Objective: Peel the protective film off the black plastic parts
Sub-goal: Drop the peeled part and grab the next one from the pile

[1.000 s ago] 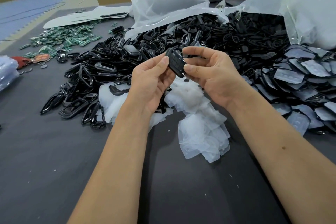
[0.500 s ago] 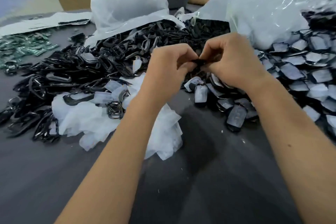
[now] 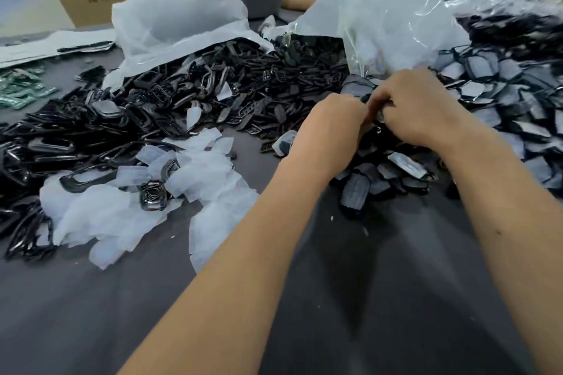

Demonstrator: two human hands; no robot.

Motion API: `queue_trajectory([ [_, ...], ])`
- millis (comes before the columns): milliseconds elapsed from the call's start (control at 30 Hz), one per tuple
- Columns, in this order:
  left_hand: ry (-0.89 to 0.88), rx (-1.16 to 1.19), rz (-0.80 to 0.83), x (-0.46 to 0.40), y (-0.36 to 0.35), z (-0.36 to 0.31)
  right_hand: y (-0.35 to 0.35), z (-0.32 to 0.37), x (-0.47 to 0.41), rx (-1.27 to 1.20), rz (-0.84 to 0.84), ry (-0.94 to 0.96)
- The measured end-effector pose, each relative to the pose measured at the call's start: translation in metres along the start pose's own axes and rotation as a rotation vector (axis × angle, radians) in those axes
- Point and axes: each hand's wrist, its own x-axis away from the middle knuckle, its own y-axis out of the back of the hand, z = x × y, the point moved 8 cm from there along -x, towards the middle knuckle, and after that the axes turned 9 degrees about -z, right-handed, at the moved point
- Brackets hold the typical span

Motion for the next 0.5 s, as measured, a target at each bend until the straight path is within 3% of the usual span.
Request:
queue_trajectory([
  [100, 0.024, 0.003, -0.036, 0.004, 0.005, 0.0, 0.003, 0.002, -0.002, -0.035, -0.023, -0.029],
  [300, 0.155, 0.231, -0.306, 0.023, 0.036, 0.027, 0.013, 0.036, -0.009, -0.145, -0.172, -0.046],
  [500, 0.505, -0.084, -0.298, 0.064, 0.044, 0.113, -0.056, 0.102, -0.031, -0.055, 0.034, 0.036],
])
